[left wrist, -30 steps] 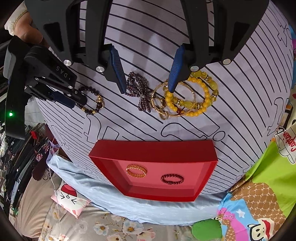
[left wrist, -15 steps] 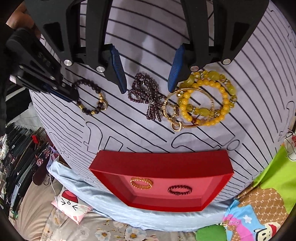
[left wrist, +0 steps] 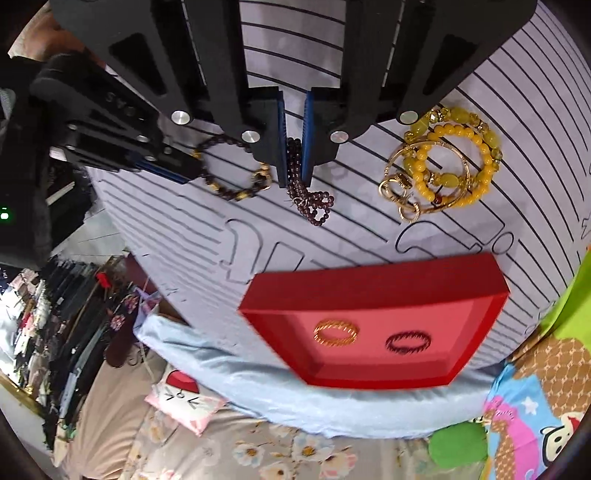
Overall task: Organize jewelry
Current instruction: 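Grasp the dark gold-beaded bracelet with the right tool while the left tool grasps the garnet multi-strand bracelet, then lift and carry both bracelets with both tools into the red tray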
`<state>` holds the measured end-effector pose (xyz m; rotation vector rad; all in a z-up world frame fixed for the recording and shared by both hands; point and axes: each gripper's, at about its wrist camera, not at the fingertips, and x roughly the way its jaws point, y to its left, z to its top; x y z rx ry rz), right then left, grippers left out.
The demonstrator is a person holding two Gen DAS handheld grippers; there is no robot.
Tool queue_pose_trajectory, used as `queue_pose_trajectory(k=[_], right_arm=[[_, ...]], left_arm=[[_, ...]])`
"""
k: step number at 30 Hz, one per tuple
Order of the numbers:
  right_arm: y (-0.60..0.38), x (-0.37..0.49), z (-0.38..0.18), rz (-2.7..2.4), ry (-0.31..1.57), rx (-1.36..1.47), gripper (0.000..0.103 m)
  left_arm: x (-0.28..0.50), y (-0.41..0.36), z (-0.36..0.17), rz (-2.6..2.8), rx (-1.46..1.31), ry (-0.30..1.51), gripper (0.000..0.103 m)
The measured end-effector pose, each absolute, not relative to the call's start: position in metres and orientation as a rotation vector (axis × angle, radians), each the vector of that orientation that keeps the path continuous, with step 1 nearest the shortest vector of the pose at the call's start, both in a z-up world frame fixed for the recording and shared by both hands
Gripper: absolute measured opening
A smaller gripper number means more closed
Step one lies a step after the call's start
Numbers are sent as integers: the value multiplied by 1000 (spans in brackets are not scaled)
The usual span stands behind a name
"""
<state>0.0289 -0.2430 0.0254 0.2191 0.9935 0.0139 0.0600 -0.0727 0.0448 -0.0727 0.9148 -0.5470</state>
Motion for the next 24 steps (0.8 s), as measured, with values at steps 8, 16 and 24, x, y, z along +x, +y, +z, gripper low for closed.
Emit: queue_pose_trajectory(k=[8, 16, 24], right_arm=[[-240, 22, 50, 43, 944, 217, 3], [-242, 26, 42, 14, 964, 197, 16], [-237, 40, 20, -2, 1012, 150, 27]], left_arm=[[52, -52, 64, -526, -113, 903, 7], [49, -21, 72, -442, -125, 893, 7], [47, -5, 68, -398, -133, 907, 7]])
